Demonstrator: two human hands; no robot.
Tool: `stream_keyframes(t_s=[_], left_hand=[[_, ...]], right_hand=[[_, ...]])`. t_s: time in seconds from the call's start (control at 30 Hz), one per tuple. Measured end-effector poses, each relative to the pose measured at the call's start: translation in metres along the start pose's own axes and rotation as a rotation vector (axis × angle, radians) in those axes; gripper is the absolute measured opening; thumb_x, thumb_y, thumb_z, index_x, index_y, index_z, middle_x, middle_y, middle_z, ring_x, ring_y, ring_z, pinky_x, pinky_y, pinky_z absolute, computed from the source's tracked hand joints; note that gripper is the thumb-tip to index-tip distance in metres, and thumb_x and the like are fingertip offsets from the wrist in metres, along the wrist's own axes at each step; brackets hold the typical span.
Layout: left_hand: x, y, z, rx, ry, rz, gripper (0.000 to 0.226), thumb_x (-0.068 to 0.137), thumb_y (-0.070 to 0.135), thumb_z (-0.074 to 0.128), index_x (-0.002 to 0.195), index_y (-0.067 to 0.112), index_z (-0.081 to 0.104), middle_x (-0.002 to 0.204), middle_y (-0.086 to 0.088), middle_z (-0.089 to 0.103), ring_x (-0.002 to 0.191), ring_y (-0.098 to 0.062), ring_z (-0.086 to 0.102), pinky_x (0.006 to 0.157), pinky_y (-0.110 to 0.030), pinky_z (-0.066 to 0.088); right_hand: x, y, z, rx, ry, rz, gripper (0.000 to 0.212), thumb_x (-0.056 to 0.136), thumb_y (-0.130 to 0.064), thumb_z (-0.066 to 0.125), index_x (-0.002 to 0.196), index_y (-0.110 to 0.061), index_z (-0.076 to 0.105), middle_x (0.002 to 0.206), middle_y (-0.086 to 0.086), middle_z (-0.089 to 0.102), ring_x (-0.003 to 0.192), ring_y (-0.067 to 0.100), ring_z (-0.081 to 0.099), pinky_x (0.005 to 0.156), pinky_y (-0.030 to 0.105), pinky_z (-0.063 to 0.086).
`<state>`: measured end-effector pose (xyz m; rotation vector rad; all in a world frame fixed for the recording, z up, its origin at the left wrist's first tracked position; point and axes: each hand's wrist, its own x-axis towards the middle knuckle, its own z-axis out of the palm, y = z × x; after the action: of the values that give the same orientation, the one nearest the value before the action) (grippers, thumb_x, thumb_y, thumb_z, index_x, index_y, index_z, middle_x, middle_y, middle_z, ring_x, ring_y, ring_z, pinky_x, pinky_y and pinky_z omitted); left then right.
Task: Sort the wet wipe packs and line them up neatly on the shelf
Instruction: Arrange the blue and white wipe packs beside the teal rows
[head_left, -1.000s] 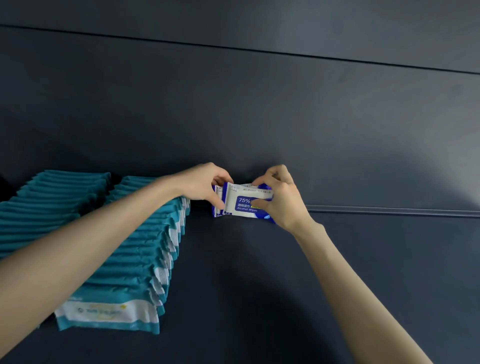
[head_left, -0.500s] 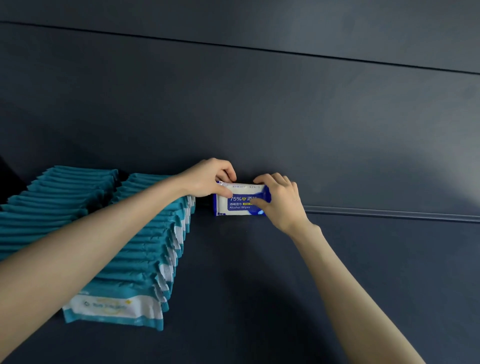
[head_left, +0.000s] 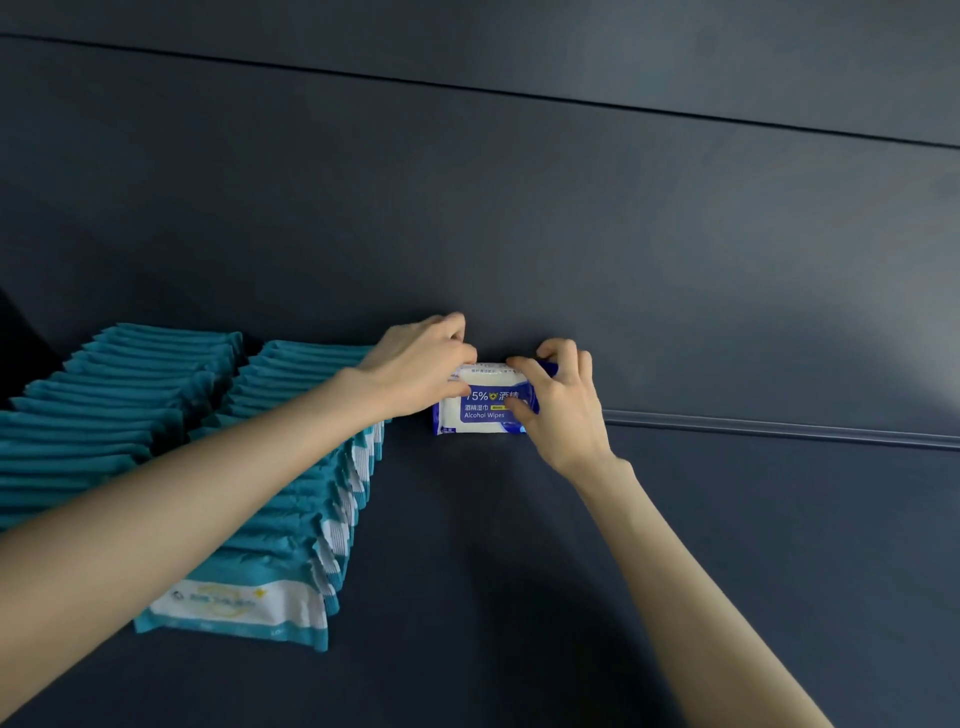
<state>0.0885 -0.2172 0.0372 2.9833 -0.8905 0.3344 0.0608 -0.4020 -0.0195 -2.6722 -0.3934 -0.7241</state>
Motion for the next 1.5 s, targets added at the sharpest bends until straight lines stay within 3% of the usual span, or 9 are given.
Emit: stream_keyframes(t_s=[0.2,0.37,0.47,0.63,0.83,1.0,1.23,1.4,1.5], left_hand=[[0.001,0.005,-0.002,0.179,-0.010,0.064,0.033,0.093,0.038,0.055,0.115,0.014,0.054,0.114,-0.002,0.052,0.112,-0.019,0.045,0.082,-0.032,0.041],[-0.004,0.010,-0.004,0.206,-0.011,0.040,0.030,0.094,0.034,0.051,0.116,0.014,0.054,0.118,-0.002,0.051,0.113,-0.020,0.046,0.090,-0.032,0.037],[-0.010,0.012,-0.008,0.182,0.011,0.001,0.031,0.094,0.033,0.052,0.119,0.014,0.055,0.120,-0.004,0.050,0.112,-0.021,0.047,0.091,-0.033,0.036],[-0.027,0.023,-0.033,0.048,0.140,-0.088,0.034,0.094,0.031,0.051,0.123,0.015,0.057,0.121,-0.003,0.054,0.114,-0.023,0.050,0.092,-0.037,0.037],[-0.076,0.059,-0.065,-0.159,0.440,-0.058,0.033,0.089,0.024,0.062,0.119,0.012,0.062,0.113,-0.007,0.062,0.105,-0.031,0.056,0.085,-0.039,0.039],[-0.145,0.105,-0.065,-0.332,0.544,0.066,0.035,0.084,0.030,0.058,0.113,0.012,0.065,0.107,-0.003,0.065,0.094,-0.029,0.060,0.080,-0.039,0.046],[-0.257,0.179,-0.013,-0.556,0.349,0.262,0.043,0.086,0.037,0.050,0.119,0.013,0.060,0.111,-0.001,0.063,0.099,-0.025,0.061,0.082,-0.041,0.051],[-0.337,0.239,0.032,-0.673,0.067,0.354,0.047,0.088,0.043,0.044,0.122,0.015,0.060,0.113,0.002,0.063,0.103,-0.018,0.057,0.086,-0.034,0.048],[-0.382,0.279,0.054,-0.704,-0.095,0.445,0.047,0.086,0.043,0.044,0.121,0.016,0.059,0.113,0.001,0.062,0.103,-0.020,0.057,0.086,-0.038,0.049]], right_hand=[[0.000,-0.004,0.002,-0.112,0.045,-0.007,0.044,0.064,-0.019,0.085,0.102,-0.008,0.065,0.098,0.013,0.058,0.087,0.034,0.054,0.071,0.042,0.047],[0.000,-0.008,-0.002,-0.128,0.025,0.010,0.042,0.064,-0.018,0.085,0.100,-0.007,0.066,0.098,0.015,0.058,0.087,0.036,0.055,0.076,0.045,0.046],[-0.001,-0.010,-0.013,-0.126,-0.004,0.012,0.042,0.072,-0.021,0.080,0.108,-0.006,0.064,0.108,0.016,0.056,0.097,0.036,0.053,0.086,0.047,0.042],[-0.006,-0.019,-0.054,-0.065,0.005,0.063,0.035,0.092,-0.024,0.057,0.124,-0.010,0.056,0.129,0.009,0.048,0.111,0.029,0.045,0.092,0.034,0.033],[-0.050,-0.055,-0.119,-0.020,0.156,0.101,0.030,0.093,-0.021,0.056,0.120,-0.008,0.059,0.122,0.008,0.057,0.104,0.030,0.050,0.084,0.033,0.037],[-0.135,-0.091,-0.148,-0.064,0.320,0.193,0.025,0.089,-0.022,0.061,0.110,-0.008,0.063,0.113,0.006,0.064,0.097,0.030,0.056,0.079,0.037,0.044],[-0.308,-0.141,-0.152,-0.136,0.277,0.472,0.032,0.088,-0.029,0.055,0.113,-0.010,0.063,0.118,0.005,0.064,0.104,0.029,0.058,0.087,0.039,0.048],[-0.441,-0.178,-0.148,-0.191,0.192,0.704,0.031,0.087,-0.029,0.058,0.113,-0.014,0.065,0.118,0.004,0.065,0.104,0.026,0.060,0.087,0.038,0.051],[-0.516,-0.199,-0.148,-0.227,0.134,0.874,0.031,0.087,-0.029,0.058,0.112,-0.013,0.066,0.117,0.007,0.065,0.103,0.029,0.062,0.085,0.039,0.053]])
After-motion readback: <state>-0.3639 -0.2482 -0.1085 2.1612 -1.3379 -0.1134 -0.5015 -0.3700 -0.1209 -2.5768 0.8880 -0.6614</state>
